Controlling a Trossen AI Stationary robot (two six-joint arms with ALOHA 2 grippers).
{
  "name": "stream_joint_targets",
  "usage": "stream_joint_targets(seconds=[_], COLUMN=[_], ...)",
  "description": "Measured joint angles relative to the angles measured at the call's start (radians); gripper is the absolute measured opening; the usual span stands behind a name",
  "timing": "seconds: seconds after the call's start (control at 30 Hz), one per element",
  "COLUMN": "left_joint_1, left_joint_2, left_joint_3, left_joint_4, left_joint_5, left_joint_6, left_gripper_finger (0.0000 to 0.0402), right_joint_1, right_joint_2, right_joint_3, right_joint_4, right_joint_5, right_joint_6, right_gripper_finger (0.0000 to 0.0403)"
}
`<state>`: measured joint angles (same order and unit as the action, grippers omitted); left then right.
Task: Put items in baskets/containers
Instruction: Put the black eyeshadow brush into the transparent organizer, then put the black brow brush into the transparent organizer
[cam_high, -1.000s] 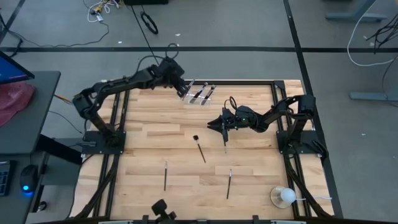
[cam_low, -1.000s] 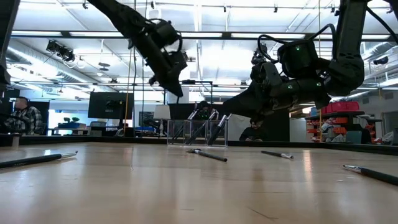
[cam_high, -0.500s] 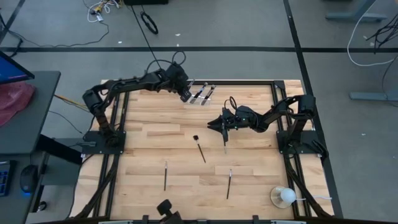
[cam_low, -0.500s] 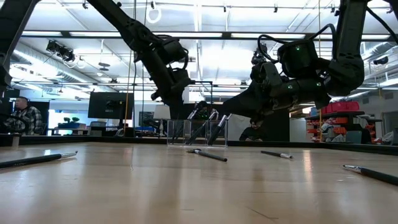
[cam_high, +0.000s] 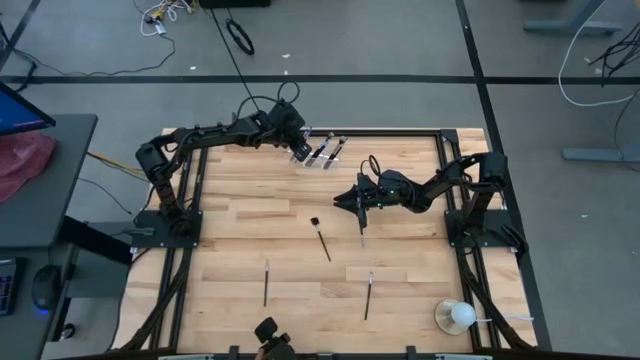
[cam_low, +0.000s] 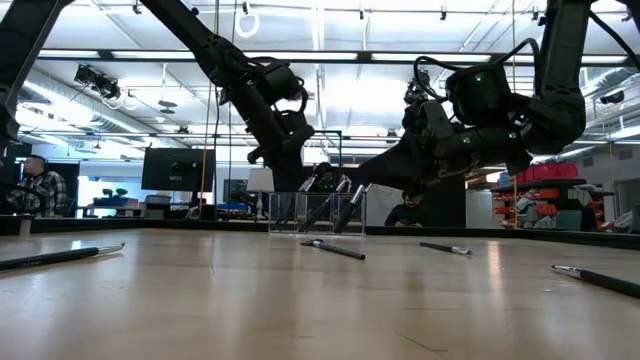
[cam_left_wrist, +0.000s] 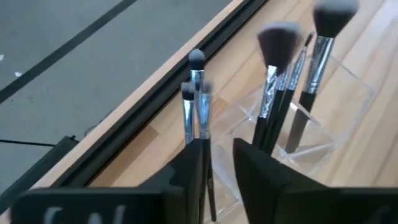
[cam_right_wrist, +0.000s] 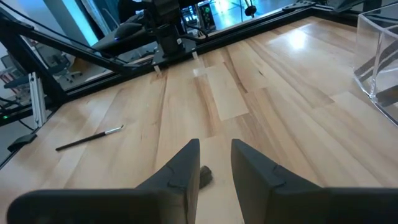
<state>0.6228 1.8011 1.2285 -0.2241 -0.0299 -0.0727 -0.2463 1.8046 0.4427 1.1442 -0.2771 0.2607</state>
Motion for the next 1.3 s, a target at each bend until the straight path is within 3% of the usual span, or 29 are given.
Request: stream_joint_targets(seconds=[0.27,0.53,0.73,0.87,0.97,1.1,1.3], left_joint_1=[0.014,-0.048,-0.196,-0.314,-0.402,-0.514,-0.656], left_joint_2=[-0.009,-0.118,-0.184,-0.197,-0.199,-0.199,-0.199], left_joint_3=[0.051,0.005,-0.187,-0.305,-0.357,-0.404,-0.456], left_joint_4=[-0.061,-0.13,0.03,0.182,0.256,0.342,0.415], left_joint_5=[-0.003,-0.016,-0.065,-0.073,-0.088,-0.137,-0.276], left_joint_6=[0.031,0.066,0.055,0.031,0.007,-0.03,-0.119], left_gripper_finger=[0.0183,0.0195,0.0178,0.0169,0.0164,0.0158,0.0152], right_joint_1=[0.0,0.002,0.042,0.097,0.133,0.176,0.248], right_joint_2=[0.0,-0.037,-0.218,-0.386,-0.466,-0.502,-0.439], right_joint_3=[0.0,0.001,0.001,0.001,0.001,0.001,0.001], right_joint_4=[-0.001,-0.053,-0.369,-0.666,-0.848,-1.003,-0.907], right_joint_5=[0.0,-0.027,-0.024,0.077,0.153,0.151,0.153], right_joint_6=[0.009,-0.013,-0.082,-0.133,-0.135,-0.111,0.004], right_gripper_finger=[0.0094,0.0094,0.0094,0.0103,0.0124,0.0178,0.0274])
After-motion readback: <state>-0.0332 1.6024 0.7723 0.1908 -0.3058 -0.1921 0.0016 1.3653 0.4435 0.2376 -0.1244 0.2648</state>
